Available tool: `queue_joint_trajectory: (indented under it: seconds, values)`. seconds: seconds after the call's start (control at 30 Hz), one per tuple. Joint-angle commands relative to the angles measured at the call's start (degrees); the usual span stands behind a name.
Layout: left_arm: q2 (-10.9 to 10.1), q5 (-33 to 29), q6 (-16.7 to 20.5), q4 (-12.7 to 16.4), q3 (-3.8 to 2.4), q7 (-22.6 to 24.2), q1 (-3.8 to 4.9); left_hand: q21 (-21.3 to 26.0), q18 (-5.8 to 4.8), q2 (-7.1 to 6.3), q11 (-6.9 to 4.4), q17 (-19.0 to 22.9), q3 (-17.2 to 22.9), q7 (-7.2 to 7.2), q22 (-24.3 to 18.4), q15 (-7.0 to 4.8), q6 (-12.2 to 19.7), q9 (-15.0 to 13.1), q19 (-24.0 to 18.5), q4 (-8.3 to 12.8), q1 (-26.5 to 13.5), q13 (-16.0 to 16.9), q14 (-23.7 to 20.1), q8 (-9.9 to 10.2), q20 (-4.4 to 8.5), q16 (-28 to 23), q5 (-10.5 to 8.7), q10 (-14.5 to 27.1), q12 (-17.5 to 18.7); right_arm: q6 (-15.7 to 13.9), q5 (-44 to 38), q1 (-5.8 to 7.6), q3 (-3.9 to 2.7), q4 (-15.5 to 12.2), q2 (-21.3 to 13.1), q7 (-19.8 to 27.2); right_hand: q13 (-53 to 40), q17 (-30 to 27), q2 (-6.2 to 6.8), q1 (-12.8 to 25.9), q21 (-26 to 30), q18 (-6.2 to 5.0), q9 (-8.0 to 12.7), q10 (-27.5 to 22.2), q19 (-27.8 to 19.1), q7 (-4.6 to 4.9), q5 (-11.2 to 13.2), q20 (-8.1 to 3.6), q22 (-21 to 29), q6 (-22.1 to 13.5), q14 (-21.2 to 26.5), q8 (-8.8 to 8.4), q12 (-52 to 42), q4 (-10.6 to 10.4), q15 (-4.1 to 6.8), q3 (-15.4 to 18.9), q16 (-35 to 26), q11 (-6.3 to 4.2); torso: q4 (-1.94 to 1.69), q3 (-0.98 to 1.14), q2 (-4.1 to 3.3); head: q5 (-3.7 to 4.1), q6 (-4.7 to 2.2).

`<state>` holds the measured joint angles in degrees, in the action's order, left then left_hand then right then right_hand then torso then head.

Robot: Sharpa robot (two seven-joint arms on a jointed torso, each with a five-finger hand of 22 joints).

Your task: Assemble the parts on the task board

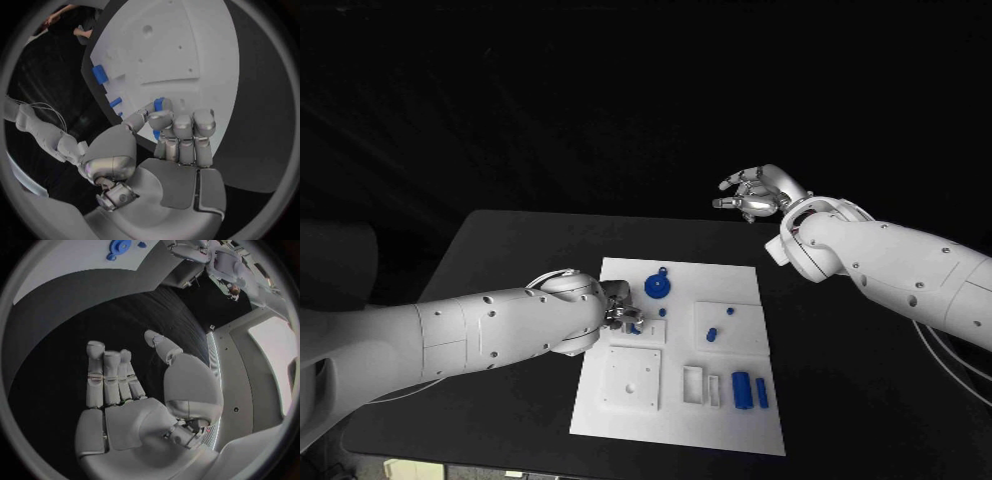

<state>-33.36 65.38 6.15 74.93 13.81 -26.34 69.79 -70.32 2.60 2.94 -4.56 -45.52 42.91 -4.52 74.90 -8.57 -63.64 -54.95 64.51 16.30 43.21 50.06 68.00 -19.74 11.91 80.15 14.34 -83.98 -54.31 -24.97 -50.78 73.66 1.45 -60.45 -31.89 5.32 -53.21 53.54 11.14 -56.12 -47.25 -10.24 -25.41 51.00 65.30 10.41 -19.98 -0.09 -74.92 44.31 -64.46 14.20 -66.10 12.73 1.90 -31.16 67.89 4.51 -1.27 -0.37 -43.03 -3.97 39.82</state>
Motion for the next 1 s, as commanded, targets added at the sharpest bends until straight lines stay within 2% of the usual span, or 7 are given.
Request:
queue_joint_trajectory:
  seconds: [0.03,0.17,0.6,1.0]
  values:
    - [0.02,1.38,2.06,0.08,-0.06,1.23,-0.08,-0.25,5.72,0.69,-3.0,-0.07,1.16,5.76,1.06,-4.74,-6.25,-0.08,-0.15,0.24,0.46,0.09,4.82,-0.25,4.08,0.16,0.24,3.26,-0.35,0.9,-0.74,0.01,-0.02,-0.14,-0.04,0.08,0.08,-0.05,-0.48,0.21,-0.26,-4.76,-0.07,-0.17,0.0,0.26,-0.21,-0.29,-1.14,0.21,-0.11,0.28,-0.41,0.03,0.2,0.25,0.27,-0.31,0.0,0.01,0.0,0.14,-0.01]
    - [0.1,1.37,1.37,-0.02,-0.06,1.25,-0.08,-0.27,5.74,0.65,-3.01,-0.12,1.2,5.77,1.05,-4.75,-6.28,-0.09,-0.15,0.23,0.48,0.12,4.83,-0.23,4.08,0.16,0.23,3.27,-0.39,0.93,-0.75,0.01,-0.02,-0.15,-0.08,0.07,0.12,-0.06,-0.52,0.21,-0.27,-4.76,-0.07,-0.16,0.02,0.26,-0.22,-0.31,-1.14,0.22,-0.13,0.29,-0.46,0.06,0.21,0.24,0.29,-0.32,0.03,-0.01,0.01,0.19,0.01]
    - [-0.09,1.36,2.42,0.53,-0.07,1.75,-0.22,-0.36,5.82,0.51,-3.03,-0.29,1.29,5.79,1.01,-4.77,-6.4,-0.14,-0.15,0.23,0.53,0.19,4.87,-0.19,4.08,0.16,0.38,3.28,-0.51,1.08,-0.8,0.0,-0.02,-0.2,-0.07,-0.16,0.34,-0.1,-0.71,0.25,-0.38,-4.76,-0.08,-0.05,0.19,0.22,-0.25,-0.38,-1.14,0.3,-0.29,0.34,-0.73,0.14,0.25,0.26,0.42,-0.36,0.05,-0.03,-0.02,0.33,0.07]
    - [0.42,1.37,1.88,-0.12,-0.07,1.45,-0.22,-0.43,5.89,0.39,-3.04,-0.45,1.33,5.81,0.98,-4.78,-6.47,-0.17,-0.15,0.2,0.56,0.24,4.91,-0.14,4.07,0.18,0.42,3.28,-0.63,1.23,-1.04,0.0,-0.02,-0.44,-0.04,-0.2,0.87,-0.23,-0.84,0.43,-0.54,-4.76,-0.05,-0.02,0.41,0.19,-1.57,-0.53,-1.12,0.28,-0.46,0.35,-1.22,0.38,0.29,0.29,0.61,-0.39,0.01,-0.04,0.01,0.35,-0.04]
